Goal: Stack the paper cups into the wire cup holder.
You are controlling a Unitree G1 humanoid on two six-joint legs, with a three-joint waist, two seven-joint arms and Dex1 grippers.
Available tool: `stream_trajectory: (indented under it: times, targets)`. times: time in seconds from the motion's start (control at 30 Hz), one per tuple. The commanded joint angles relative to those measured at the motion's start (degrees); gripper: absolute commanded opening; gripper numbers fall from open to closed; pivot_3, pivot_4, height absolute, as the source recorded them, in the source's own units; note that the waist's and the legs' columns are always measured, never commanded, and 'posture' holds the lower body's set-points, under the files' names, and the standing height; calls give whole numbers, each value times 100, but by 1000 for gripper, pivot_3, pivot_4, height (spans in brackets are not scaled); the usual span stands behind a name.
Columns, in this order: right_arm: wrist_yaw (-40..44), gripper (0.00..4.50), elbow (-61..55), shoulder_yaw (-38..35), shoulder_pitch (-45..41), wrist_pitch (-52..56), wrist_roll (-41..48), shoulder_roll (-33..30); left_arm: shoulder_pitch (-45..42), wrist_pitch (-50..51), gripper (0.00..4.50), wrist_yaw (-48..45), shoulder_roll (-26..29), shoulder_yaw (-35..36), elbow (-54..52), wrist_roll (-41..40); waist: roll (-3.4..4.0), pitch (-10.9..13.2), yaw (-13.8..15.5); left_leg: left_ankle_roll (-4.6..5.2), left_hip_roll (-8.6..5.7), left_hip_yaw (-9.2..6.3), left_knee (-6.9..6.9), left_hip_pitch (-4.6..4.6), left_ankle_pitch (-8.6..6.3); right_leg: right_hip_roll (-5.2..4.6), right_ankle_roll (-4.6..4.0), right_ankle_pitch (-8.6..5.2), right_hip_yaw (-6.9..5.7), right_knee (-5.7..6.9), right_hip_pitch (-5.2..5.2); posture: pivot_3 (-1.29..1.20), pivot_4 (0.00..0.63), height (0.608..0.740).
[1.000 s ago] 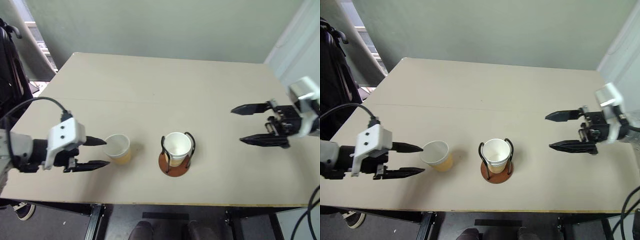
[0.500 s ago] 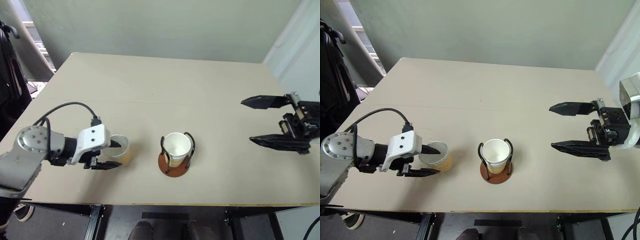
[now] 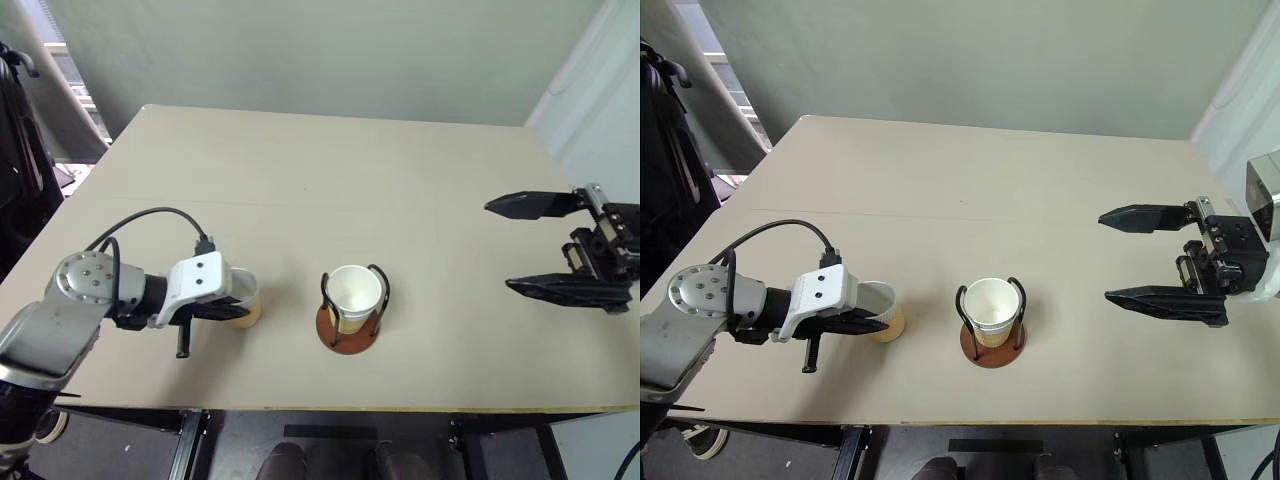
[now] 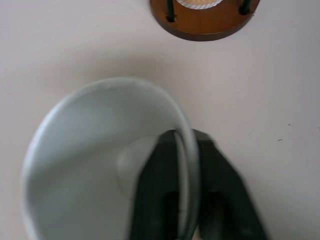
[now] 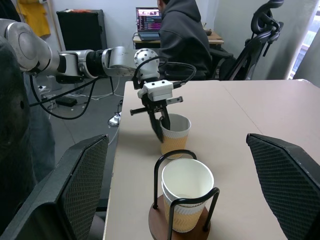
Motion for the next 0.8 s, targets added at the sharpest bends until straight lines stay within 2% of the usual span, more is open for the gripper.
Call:
stream_trajectory:
  times: [0.03,0.33,0.57,0.8]
  targets:
    - [-48,4500,-124,-289,10,-26,182,-102,-118,-60,55,-31,-6,54,-47,4,0,0,-3,0,0,0,0,0,0,0,0,0,0,0,0,0,150,740]
    - [-106,4500,-155,-268,20,-27,234,-138,-504,-86,55,-203,-123,184,46,-265,0,0,5,0,0,0,2,-1,0,0,4,1,0,0,0,0,150,740]
    - [-210,4500,-114,-412,-130,52,454,-277,-1854,-311,55,-901,-360,-8,551,-640,0,0,23,0,-2,-1,8,-1,0,-1,11,3,-1,0,2,0,150,740]
    - [-265,4500,-218,-453,83,-10,342,-323,-3672,-713,55,-1902,-1118,-446,1471,-799,-3,-2,32,3,-7,-10,17,-8,-1,-8,33,4,0,-5,6,0,150,740]
